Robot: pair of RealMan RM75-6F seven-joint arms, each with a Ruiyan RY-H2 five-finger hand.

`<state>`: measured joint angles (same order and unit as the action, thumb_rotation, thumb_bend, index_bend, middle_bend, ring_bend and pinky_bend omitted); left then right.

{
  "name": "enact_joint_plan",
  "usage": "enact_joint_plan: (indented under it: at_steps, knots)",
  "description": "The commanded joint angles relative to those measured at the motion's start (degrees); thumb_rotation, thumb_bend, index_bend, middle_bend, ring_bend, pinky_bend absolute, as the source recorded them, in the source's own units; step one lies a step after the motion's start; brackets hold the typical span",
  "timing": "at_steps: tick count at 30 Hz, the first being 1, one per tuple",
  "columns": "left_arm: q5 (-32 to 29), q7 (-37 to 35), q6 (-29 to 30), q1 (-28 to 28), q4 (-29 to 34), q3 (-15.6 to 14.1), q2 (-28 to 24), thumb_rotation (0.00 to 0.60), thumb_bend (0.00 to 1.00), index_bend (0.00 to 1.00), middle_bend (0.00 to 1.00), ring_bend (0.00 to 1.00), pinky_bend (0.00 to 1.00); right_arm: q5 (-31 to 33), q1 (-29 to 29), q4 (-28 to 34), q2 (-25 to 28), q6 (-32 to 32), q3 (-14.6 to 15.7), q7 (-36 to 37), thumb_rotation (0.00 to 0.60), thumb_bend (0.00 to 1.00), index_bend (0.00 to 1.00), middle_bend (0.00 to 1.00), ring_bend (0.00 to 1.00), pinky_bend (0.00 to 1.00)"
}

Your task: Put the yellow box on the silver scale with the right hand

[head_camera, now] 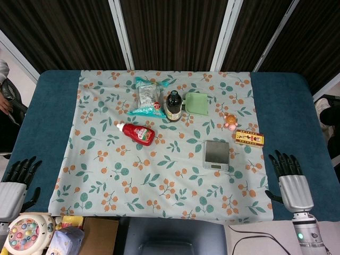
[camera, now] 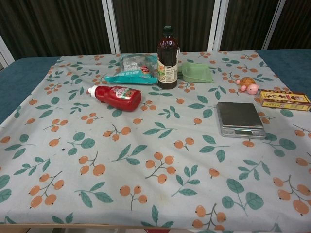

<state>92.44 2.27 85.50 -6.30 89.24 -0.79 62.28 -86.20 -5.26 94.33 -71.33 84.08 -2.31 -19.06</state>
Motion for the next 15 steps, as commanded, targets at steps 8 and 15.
enact_joint_plan:
  at_steps: [8, 15]
  knots:
    - [1.38, -0.87, 0.31, -0.19, -0.08, -0.46, 0.15, 0.6, 0.49, 0.0, 0.0, 0.0, 0.09, -3.77, -1.35, -1.28, -1.24, -0.01, 0.34, 1.35, 0.6, 0.24, 0.09, 0.0, 0.0, 0.0]
    - [2.4, -2.96, 1.31, 0.17, -0.29, -0.97, -0.61, 0.6, 0.49, 0.0, 0.0, 0.0, 0.09, -7.64, -7.6, 1.46, -1.96, -6.04, -1.27, -3.32, 0.6, 0.32, 0.27, 0.0, 0.0, 0.0]
